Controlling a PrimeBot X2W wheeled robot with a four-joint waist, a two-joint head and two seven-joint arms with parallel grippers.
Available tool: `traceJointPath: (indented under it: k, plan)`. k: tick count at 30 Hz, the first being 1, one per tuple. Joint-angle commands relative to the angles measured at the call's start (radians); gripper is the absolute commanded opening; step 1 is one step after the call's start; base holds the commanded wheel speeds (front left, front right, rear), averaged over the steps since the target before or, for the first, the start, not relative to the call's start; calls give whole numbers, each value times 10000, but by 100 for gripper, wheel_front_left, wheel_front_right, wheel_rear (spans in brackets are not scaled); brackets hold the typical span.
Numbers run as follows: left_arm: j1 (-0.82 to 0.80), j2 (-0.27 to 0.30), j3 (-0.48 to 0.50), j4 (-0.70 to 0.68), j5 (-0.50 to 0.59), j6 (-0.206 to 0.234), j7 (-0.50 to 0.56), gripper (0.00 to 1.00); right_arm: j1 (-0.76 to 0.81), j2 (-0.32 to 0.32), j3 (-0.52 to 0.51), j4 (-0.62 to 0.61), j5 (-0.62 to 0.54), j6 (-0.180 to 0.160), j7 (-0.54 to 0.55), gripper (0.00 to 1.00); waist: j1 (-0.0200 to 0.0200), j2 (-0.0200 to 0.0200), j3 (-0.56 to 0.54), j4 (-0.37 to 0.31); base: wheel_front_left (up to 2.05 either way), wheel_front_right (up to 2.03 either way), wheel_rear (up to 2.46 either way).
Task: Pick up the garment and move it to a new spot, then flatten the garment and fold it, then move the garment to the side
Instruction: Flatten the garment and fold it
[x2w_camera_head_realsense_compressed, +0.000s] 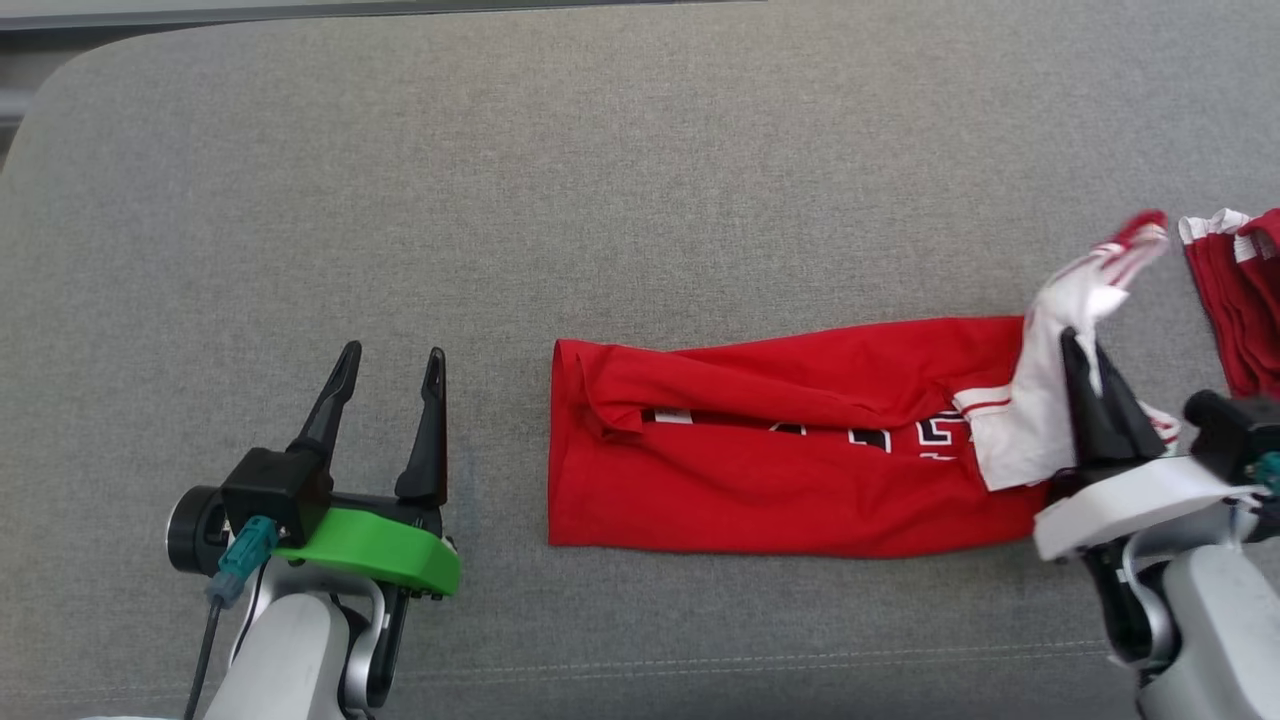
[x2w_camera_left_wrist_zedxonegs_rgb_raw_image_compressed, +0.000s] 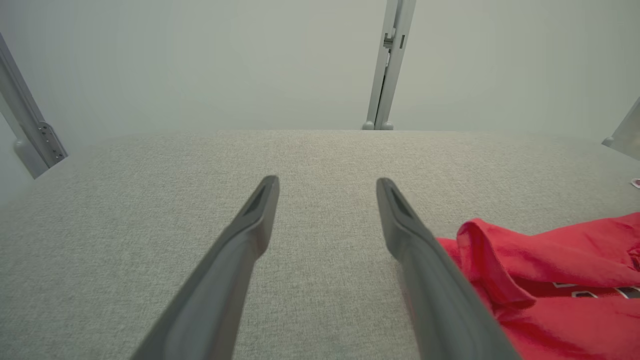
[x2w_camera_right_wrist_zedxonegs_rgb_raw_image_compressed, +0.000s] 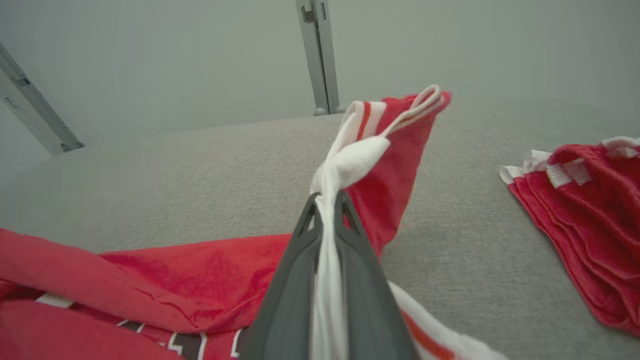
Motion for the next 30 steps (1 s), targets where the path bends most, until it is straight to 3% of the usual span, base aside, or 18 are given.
traceJointPath:
  k: [1, 7, 13, 29, 30]
  plan:
    - [-58, -5, 44, 12, 113, -35, -31, 100, 166, 120, 74, -164, -121, -9, 73, 0, 0, 0, -41, -12, 0, 0, 0]
    - [-49, -128, -20, 120, 127, -128, -31, 100, 469, 1048, 1127, -1881, -466, -8, 851, 0, 0, 0, -185, 148, 0, 0, 0]
    - [-102, -212, -78, 212, 176, -223, -24, 100, 72, 1740, 2391, -2235, -328, -6, 1204, 0, 0, 0, -263, 489, 0, 0, 0]
    - [-144, -435, -267, 474, 268, -412, -25, 100, -1509, 2452, 4621, 950, 728, -6, 495, 0, 0, 0, -271, 1275, 0, 0, 0]
    - [-164, -447, -268, 488, 276, -414, -25, 100, -1594, 2461, 4714, 1110, 813, -6, 459, 16, 0, 0, -258, 1282, 0, 0, 0]
